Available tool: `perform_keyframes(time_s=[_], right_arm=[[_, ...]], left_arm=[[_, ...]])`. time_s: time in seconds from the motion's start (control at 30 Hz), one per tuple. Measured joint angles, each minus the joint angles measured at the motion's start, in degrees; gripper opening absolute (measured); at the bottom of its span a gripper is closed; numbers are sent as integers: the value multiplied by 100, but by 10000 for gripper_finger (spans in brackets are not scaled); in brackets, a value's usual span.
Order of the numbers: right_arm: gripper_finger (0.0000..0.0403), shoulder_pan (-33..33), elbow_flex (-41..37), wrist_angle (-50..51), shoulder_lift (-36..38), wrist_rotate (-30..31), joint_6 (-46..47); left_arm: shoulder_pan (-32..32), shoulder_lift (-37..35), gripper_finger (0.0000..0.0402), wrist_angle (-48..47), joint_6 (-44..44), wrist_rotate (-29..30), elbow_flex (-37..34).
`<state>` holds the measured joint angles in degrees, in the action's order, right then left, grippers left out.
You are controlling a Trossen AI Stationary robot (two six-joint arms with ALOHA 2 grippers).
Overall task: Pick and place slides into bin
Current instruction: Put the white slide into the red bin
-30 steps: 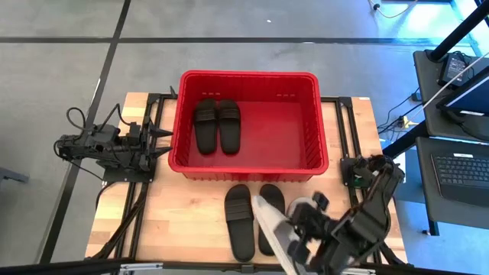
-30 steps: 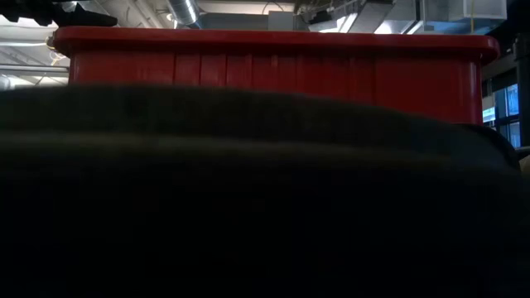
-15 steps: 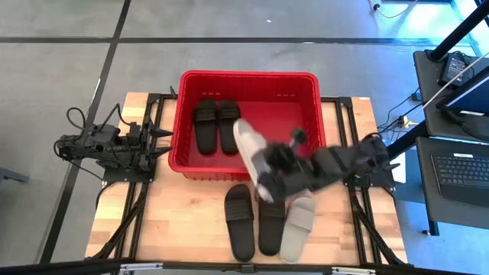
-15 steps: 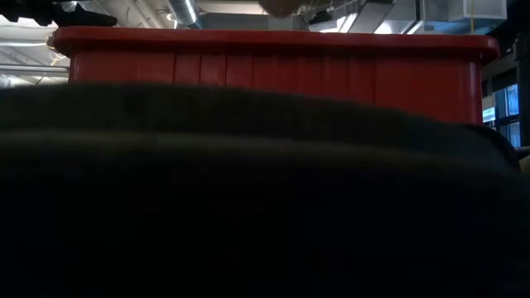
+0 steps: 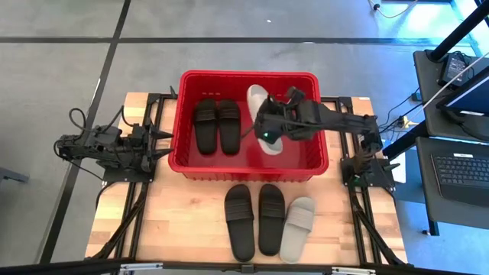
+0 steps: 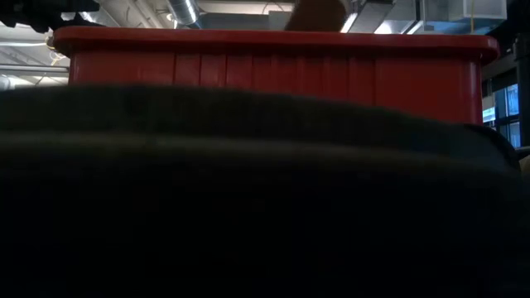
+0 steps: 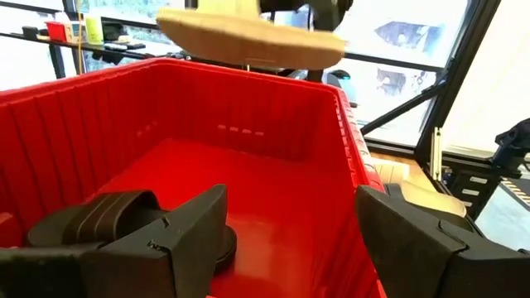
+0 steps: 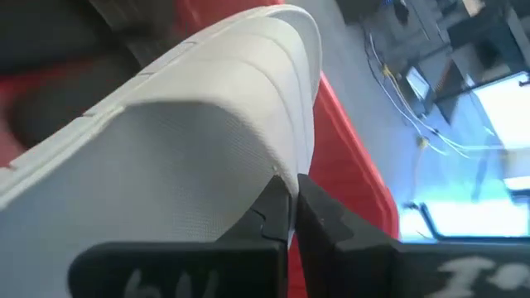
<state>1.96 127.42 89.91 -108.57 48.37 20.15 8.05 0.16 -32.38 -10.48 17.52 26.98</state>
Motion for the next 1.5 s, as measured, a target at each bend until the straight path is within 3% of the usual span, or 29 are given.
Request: perform_keyframes(time_s=[0.37, 0.7, 1.13, 1.5], right_arm=[[11, -835, -3054, -381, 1062, 80, 460], [11, -1514, -4547, -2101, 1193, -102, -676], [11, -2297, -5596, -4207, 1191, -516, -1890], [12, -2730, -5648, -4244, 1143, -943, -2031]], left_arm=[[0, 0, 260, 3, 33, 301, 0], [-2, 0, 260, 9, 33, 579, 0], [-2, 0, 260, 27, 37, 579, 0], [-4, 0, 260, 11, 55, 599, 0]])
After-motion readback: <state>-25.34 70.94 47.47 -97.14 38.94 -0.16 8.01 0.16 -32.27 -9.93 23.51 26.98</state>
